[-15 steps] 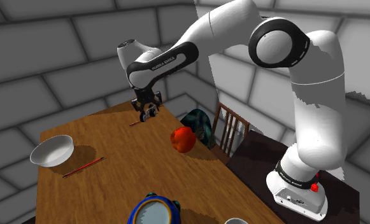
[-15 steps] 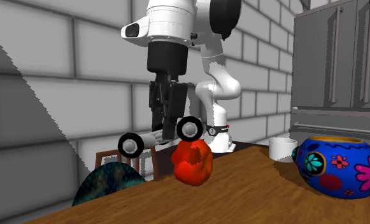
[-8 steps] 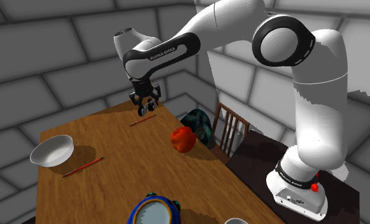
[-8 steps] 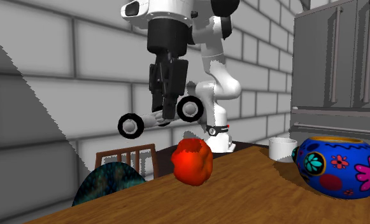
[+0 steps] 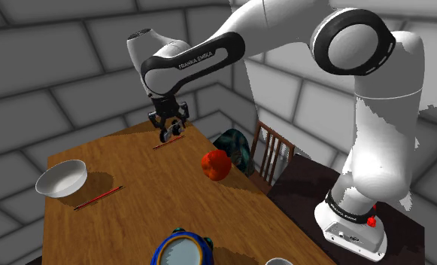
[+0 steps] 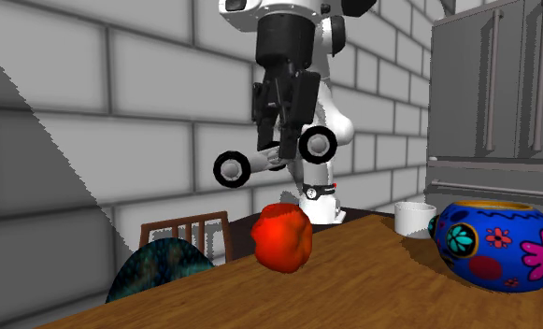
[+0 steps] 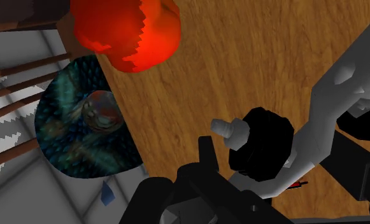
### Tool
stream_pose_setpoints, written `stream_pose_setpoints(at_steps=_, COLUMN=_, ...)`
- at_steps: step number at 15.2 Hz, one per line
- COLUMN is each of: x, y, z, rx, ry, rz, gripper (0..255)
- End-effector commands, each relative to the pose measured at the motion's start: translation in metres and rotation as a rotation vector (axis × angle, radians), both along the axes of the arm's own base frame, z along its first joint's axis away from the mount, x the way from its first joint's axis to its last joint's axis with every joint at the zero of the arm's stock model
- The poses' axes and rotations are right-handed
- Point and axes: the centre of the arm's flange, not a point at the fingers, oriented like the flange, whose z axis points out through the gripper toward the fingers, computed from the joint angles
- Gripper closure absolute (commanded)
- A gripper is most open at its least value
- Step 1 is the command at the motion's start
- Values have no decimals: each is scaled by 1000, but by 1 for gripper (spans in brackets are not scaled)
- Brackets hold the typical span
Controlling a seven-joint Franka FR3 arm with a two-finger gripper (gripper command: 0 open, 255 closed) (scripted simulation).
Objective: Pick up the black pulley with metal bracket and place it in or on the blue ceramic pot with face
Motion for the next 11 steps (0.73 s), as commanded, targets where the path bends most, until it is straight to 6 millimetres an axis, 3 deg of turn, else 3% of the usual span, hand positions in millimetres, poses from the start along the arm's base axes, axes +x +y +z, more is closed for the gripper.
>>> stream_pose_setpoints(at_steps=1, x=-22, y=17, z=0, rx=0, ry=0, rz=-1, gripper=255)
stream_pose_setpoints(at_steps=11, x=-119, y=106, z=2, rx=0, ry=0, rz=-1, gripper=255)
